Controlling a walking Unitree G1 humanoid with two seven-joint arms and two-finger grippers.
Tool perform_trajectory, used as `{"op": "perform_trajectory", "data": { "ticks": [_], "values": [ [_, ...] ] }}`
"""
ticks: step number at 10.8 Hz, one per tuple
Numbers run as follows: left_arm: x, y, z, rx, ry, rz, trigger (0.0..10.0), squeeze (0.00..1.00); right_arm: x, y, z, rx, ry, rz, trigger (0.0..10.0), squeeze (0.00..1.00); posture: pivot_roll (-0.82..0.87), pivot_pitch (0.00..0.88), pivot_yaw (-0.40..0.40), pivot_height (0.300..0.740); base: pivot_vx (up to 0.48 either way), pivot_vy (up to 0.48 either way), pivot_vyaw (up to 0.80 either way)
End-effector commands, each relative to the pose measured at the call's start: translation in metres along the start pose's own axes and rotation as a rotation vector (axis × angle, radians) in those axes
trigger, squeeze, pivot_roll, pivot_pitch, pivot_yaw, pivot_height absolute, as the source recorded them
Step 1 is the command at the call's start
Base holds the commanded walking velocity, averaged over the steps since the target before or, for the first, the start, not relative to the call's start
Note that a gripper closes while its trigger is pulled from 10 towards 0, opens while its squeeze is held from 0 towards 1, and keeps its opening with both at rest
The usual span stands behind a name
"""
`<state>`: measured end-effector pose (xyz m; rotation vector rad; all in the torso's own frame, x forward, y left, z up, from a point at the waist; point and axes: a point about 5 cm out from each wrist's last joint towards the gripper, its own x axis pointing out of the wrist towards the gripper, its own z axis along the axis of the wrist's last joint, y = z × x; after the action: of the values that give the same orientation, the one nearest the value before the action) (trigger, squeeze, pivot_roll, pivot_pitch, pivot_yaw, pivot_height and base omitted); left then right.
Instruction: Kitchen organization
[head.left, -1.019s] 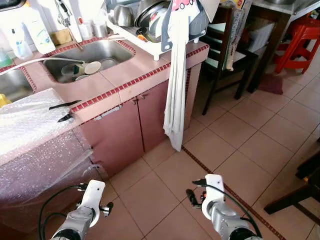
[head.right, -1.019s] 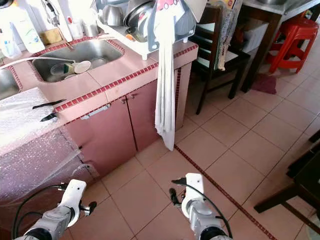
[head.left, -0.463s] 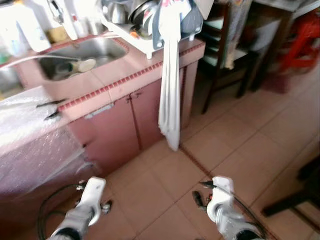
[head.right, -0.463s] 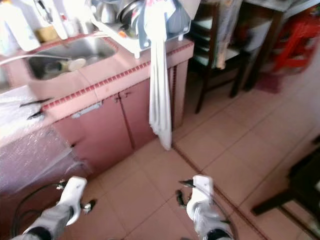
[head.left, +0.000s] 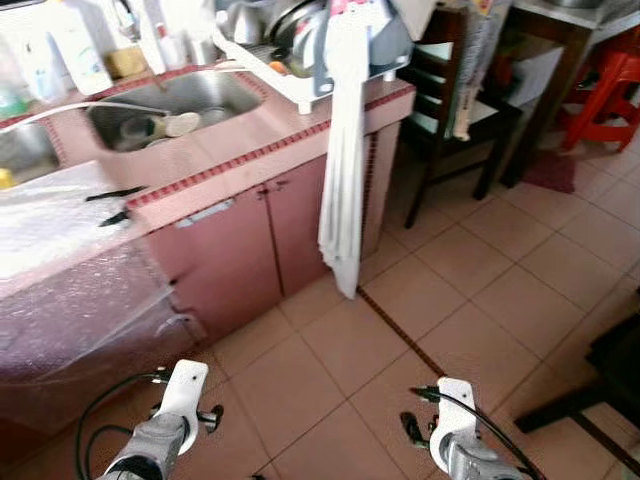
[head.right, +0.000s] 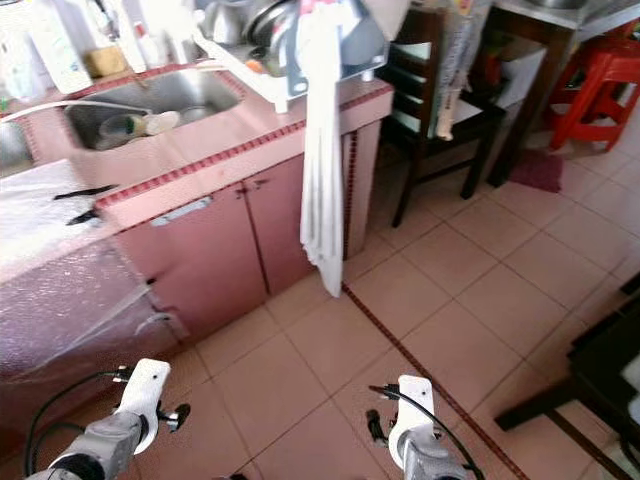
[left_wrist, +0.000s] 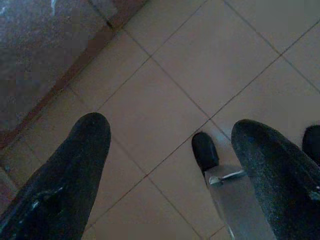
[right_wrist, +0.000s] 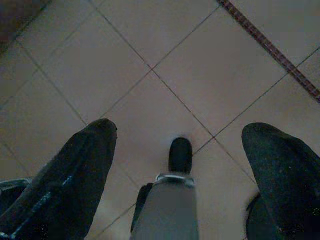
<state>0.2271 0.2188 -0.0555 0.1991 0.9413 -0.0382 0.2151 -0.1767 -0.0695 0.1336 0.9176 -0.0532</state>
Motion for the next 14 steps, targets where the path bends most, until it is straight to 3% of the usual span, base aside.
{"op": "perform_trajectory", "data": {
  "ticks": [1, 3, 6, 14],
  "values": [
    [-0.001, 0.002, -0.010, -0.005, 0.037, 0.010, 10.0, 0.00, -0.001, -0.001, -0.006, -0.011, 0.017, -0.008, 10.0, 0.00, -0.06, 0.072, 0.033, 0.740, 0.000, 0.000, 0.00],
    [-0.001, 0.001, -0.016, -0.007, 0.076, 0.019, 10.0, 0.00, -0.002, -0.002, -0.012, -0.032, 0.035, -0.017, 10.0, 0.00, -0.05, 0.073, 0.032, 0.740, 0.000, 0.000, 0.00],
    [-0.003, -0.002, -0.032, -0.208, 0.157, 0.014, 10.0, 0.00, -0.003, -0.001, -0.024, -0.047, 0.071, -0.019, 10.0, 0.00, -0.06, 0.072, 0.033, 0.740, 0.000, 0.000, 0.00],
    [-0.004, -0.001, -0.034, -0.180, 0.169, 0.013, 10.0, 0.00, -0.004, -0.003, -0.027, -0.077, 0.093, -0.027, 10.0, 0.00, -0.05, 0.072, 0.028, 0.740, 0.000, 0.000, 0.00]
  ]
}}
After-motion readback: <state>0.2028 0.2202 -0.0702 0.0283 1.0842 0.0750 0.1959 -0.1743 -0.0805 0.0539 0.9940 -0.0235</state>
